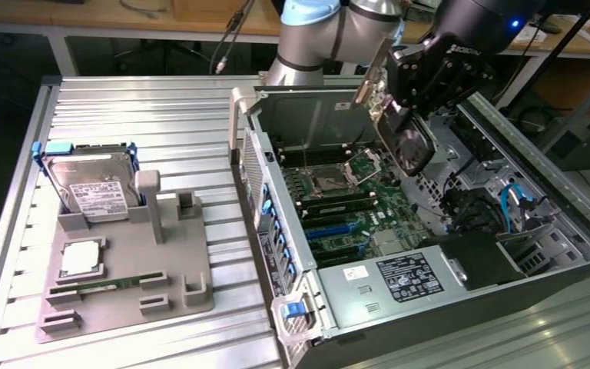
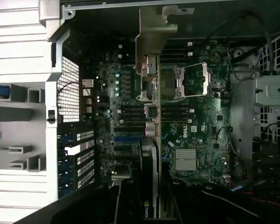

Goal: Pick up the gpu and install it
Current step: 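Pick up the gpu and move the gpu toward the slot, then insert the gpu into the slot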

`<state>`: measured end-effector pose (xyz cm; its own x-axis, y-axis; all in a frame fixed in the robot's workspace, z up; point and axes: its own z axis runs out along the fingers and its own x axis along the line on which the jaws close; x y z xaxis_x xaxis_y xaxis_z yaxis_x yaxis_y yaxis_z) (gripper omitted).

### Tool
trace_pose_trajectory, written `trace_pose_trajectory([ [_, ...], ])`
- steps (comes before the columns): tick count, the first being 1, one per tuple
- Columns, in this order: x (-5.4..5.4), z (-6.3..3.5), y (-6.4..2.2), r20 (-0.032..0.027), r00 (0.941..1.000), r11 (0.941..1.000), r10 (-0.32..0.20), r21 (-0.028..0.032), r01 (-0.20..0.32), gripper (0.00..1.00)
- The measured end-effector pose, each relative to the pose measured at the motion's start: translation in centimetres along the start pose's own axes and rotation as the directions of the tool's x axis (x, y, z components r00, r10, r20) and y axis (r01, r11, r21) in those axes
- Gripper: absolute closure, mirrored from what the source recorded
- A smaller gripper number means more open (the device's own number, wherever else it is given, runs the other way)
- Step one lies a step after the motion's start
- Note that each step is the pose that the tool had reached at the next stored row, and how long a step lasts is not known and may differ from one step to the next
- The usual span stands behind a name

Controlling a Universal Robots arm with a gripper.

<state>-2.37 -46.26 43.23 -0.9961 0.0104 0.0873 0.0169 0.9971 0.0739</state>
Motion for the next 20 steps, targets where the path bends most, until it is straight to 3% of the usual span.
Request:
trace_pose_trajectory([
  [4, -2.9, -0.21, 0.14, 0.0099, 1.0, 1.0, -0.001, -0.0001, 0.001, 0.73],
  [10, -5.3, -0.4, 0.23, 0.0221, 0.9998, 1.0, -0.002, -0.0001, 0.002, 0.73],
  [20, -5.3, -0.4, 0.28, 0.0231, 0.9997, 1.0, -0.002, 0.0007, 0.002, 0.73],
])
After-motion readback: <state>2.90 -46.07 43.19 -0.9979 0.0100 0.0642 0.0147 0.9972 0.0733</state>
